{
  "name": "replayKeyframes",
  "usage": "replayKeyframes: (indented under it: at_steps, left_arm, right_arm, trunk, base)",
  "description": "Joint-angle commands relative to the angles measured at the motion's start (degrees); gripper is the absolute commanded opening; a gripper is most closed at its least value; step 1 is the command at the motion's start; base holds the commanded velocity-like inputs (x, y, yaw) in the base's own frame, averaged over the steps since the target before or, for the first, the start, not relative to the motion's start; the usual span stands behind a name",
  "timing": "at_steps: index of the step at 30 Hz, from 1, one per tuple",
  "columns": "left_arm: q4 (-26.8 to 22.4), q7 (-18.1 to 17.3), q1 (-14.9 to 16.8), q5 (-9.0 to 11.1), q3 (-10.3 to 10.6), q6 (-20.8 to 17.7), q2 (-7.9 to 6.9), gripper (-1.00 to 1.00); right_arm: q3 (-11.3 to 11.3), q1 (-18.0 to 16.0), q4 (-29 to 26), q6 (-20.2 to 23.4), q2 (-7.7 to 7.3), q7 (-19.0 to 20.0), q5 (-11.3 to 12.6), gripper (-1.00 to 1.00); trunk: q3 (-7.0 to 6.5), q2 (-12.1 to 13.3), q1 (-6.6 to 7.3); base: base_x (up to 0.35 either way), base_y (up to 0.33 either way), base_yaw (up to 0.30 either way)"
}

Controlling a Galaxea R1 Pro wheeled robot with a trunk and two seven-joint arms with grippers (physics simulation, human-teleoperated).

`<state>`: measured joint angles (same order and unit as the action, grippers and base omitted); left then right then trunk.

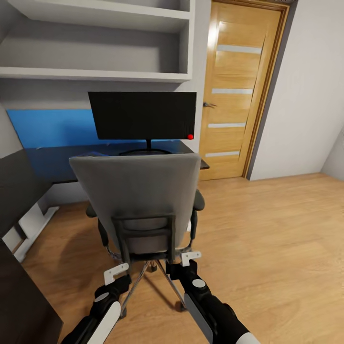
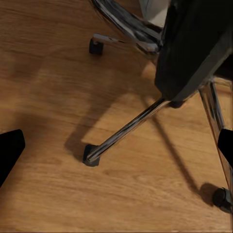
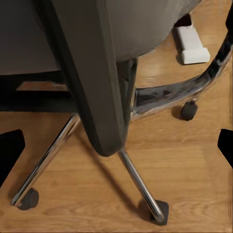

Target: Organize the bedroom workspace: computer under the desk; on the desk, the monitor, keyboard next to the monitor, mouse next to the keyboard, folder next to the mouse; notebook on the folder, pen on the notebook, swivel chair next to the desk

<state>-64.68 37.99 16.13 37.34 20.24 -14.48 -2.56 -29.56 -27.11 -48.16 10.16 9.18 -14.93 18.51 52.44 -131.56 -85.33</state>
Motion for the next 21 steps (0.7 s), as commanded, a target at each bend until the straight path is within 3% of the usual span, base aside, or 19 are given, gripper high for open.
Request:
replayKeyframes:
  at_steps: [1, 14, 18, 19, 21]
  left_arm:
    - [-0.1, 0.4, 0.0, 0.3, 0.2, -0.2, -0.07, 1.00]
    - [-0.2, 0.4, -0.1, 0.3, 0.3, -0.2, -0.05, 1.00]
    - [-0.2, 0.4, -1.0, 0.6, 0.4, -0.3, -0.01, 1.00]
    - [-0.2, 0.4, -1.6, 0.8, 0.4, -0.4, 0.00, 1.00]
    - [-0.2, 0.4, -2.0, 0.9, 0.4, -0.5, 0.02, 1.00]
  right_arm:
    - [-0.2, 0.0, -0.1, 0.2, -0.04, -0.5, 0.4, 1.00]
    - [0.0, 0.0, -0.2, 1.1, -0.30, -0.4, 0.6, 1.00]
    - [0.2, 0.1, -0.7, 4.4, -2.80, -0.3, 0.8, 1.00]
    - [0.3, 0.1, -1.3, 6.1, -5.08, -0.1, 0.9, 1.00]
    - [0.3, 0.1, -1.9, 6.8, -6.39, 0.0, 1.0, 1.00]
  trunk:
    - [0.06, 0.0, 0.04]
    - [0.06, 0.0, 0.04]
    - [0.06, 0.0, 0.04]
    - [0.06, 0.0, 0.04]
    - [0.06, 0.0, 0.04]
  base:
    - [-0.280, -0.168, 0.000]
    - [-0.298, -0.185, 0.000]
    - [-0.289, -0.204, 0.000]
    - [-0.147, -0.106, 0.000]
    - [-0.106, -0.076, 0.000]
